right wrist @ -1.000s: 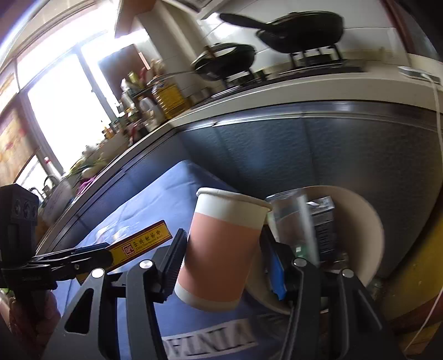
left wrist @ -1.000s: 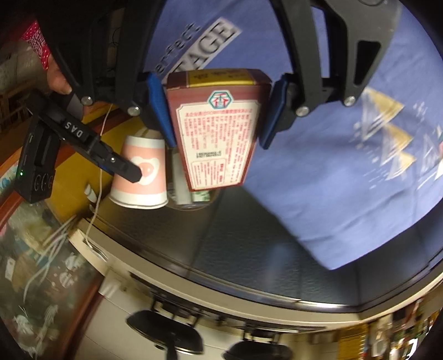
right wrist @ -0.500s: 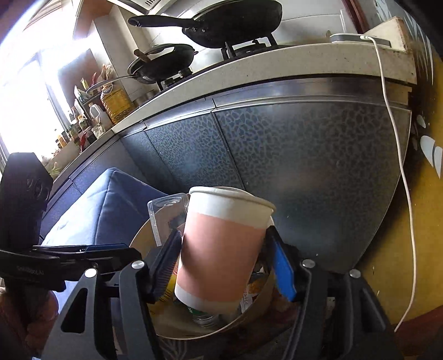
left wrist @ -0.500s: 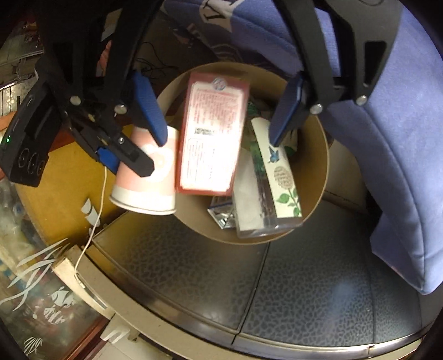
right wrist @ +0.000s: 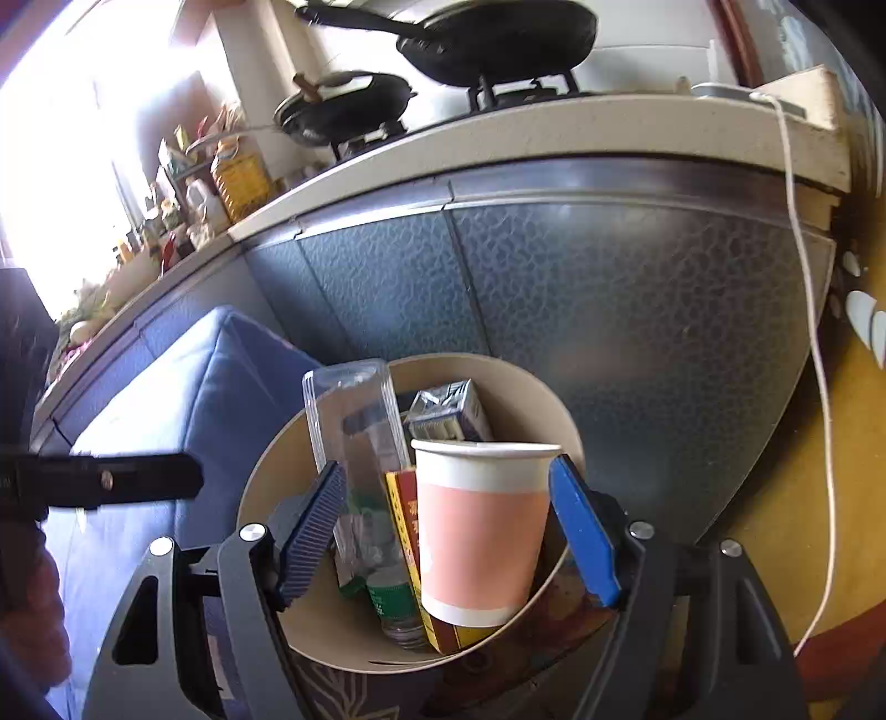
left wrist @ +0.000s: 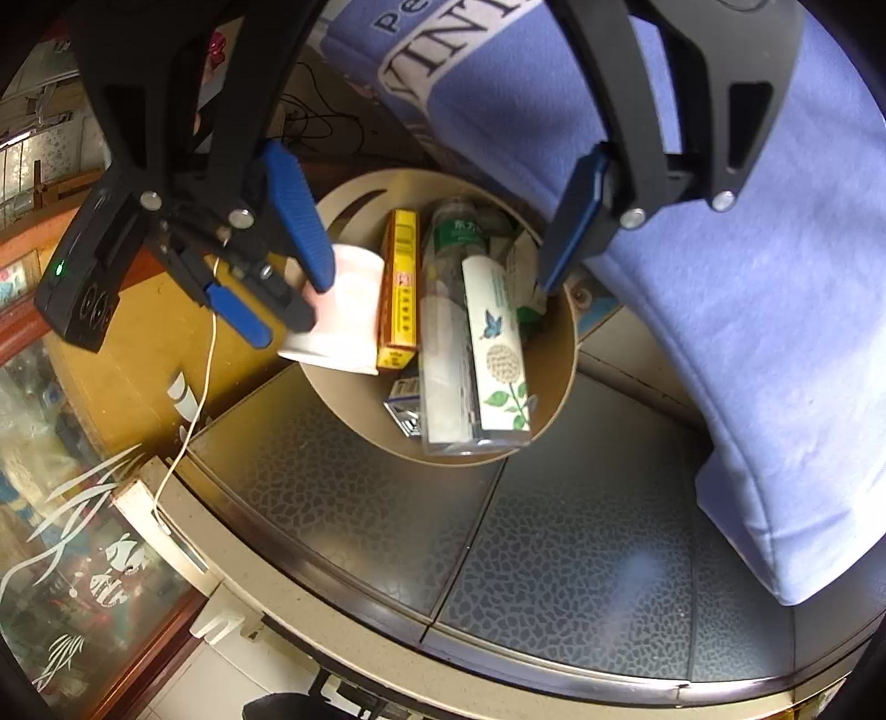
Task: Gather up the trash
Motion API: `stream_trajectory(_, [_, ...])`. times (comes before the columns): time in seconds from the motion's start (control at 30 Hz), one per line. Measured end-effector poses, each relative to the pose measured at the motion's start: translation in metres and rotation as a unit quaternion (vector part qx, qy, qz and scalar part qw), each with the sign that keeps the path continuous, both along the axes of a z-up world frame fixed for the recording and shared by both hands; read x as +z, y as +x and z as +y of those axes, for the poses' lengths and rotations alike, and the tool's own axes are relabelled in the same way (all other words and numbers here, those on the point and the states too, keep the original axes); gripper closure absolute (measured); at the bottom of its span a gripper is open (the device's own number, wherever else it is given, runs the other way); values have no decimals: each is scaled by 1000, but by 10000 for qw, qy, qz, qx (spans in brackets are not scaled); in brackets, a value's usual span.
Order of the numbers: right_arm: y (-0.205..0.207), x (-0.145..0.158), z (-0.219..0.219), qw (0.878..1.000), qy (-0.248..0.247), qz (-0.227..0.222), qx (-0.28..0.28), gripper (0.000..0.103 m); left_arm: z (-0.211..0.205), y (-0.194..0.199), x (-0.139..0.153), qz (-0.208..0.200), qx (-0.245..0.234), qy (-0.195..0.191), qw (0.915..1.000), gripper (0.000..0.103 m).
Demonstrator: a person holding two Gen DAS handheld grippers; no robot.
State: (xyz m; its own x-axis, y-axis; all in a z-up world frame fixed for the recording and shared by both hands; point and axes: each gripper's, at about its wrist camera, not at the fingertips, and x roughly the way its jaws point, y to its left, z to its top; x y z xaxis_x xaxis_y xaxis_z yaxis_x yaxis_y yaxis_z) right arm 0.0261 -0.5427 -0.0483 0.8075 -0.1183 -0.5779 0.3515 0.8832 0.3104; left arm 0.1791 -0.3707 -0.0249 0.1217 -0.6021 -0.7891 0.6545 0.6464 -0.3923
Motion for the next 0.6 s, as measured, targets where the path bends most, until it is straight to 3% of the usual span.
stream_trajectory(0.13, [-15, 7, 4, 9995, 190, -154, -218, 29, 13, -14, 7, -295, 36, 108, 9995, 31])
stream_trajectory(0.33, [-25, 8, 26, 9968, 723, -25, -346, 29, 38, -37, 20, -952, 190, 451, 9943, 30])
stream_trajectory(0.47, [-30, 12, 48, 9948, 989, 73, -245, 29, 59, -50, 32, -1326, 315, 542, 9892, 12])
stream_trajectory(0.6, [-32, 21, 71, 9947, 996, 137, -219, 25, 79, -59, 43, -1565, 480, 582, 9848, 7])
